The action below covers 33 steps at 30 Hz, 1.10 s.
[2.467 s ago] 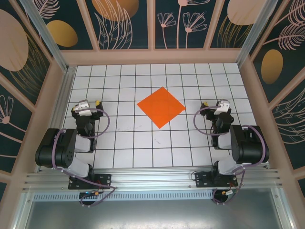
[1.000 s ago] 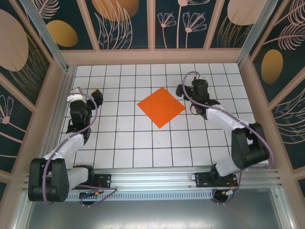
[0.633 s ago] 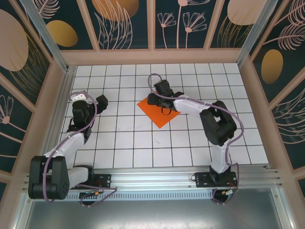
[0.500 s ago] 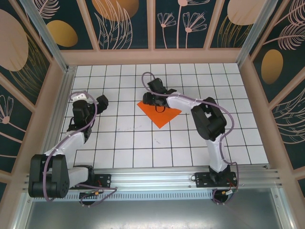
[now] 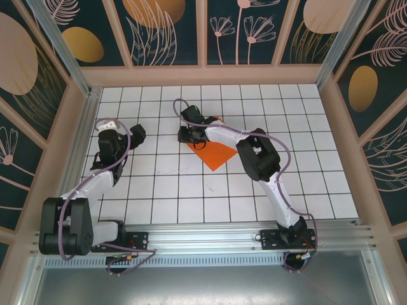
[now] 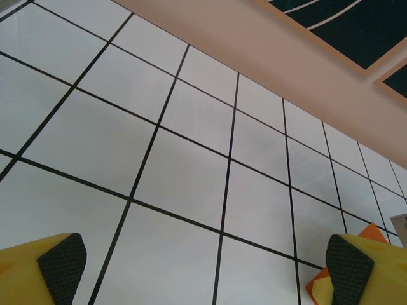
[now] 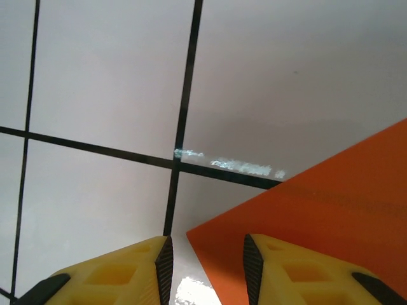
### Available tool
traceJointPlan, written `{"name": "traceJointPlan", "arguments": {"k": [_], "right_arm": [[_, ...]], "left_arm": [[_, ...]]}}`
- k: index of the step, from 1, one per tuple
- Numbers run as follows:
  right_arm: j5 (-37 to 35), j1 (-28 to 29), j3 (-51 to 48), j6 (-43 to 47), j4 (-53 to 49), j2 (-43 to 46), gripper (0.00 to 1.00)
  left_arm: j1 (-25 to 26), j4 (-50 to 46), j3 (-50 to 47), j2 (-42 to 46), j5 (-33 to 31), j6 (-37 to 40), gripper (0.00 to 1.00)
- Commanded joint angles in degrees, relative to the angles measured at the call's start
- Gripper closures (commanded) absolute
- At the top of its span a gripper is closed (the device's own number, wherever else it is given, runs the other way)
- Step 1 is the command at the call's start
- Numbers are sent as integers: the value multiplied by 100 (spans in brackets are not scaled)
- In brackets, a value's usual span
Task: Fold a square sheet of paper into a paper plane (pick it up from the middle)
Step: Rotate the square sheet of paper at the center of the table.
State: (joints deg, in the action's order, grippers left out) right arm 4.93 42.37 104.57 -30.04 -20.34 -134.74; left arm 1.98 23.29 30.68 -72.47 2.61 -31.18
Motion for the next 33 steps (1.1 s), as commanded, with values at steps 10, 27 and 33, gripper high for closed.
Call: {"name": "traceJointPlan", "arguments": {"k": [10,27,33], "right_arm": [[1144,571,-2009,935,-702,1230,62],[-930,-444,-4961,-2612,-403,4661,17],[-605,-836,-5122,-2497,36,4379,22]], "left_arm": [[-22,-318,263,-155,393,118,2],[966,-2038,1244,-1113,1492,-562,20],[1437,-1950,1466,-1585,1559,-702,22]]}}
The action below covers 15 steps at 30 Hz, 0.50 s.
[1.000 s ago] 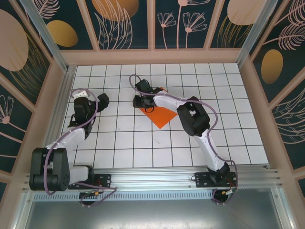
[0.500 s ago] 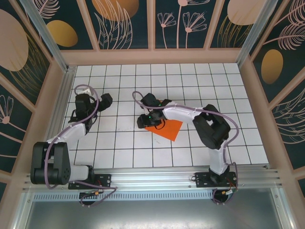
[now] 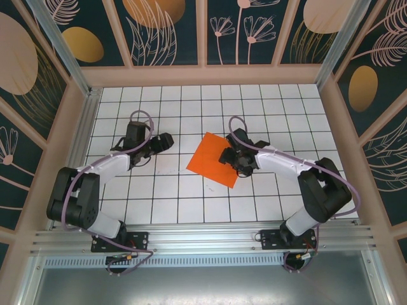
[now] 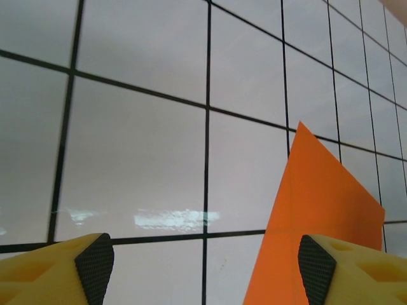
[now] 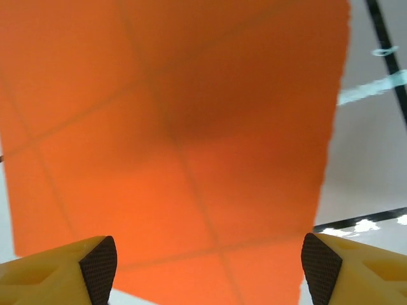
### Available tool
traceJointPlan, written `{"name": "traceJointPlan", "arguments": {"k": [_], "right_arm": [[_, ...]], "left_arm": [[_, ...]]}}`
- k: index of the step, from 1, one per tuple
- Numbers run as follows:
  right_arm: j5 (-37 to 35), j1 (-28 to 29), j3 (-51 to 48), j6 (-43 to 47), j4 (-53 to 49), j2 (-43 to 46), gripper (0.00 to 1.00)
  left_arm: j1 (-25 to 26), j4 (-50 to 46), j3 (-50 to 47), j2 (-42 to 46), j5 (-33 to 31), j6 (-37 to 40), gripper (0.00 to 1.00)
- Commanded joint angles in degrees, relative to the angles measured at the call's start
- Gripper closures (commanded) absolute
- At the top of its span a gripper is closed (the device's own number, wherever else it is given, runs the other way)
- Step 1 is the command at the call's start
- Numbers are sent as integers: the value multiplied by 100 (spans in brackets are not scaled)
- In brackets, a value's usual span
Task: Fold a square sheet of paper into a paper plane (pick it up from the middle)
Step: Rotate the square sheet of paper at the center of the table.
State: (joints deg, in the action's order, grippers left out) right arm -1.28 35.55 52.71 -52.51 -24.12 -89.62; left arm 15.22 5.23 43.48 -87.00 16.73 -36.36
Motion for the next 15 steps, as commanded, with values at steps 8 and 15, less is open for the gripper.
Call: {"name": "traceJointPlan", "arguments": {"k": [8,15], "right_arm": [[181,-584,270,182,575,-651,23],[426,-855,716,1060,714,-1381,23]], "left_arm": [[231,-92,403,-407,241,-249,21],[298,-150,590,-618,408,-300,21]]}}
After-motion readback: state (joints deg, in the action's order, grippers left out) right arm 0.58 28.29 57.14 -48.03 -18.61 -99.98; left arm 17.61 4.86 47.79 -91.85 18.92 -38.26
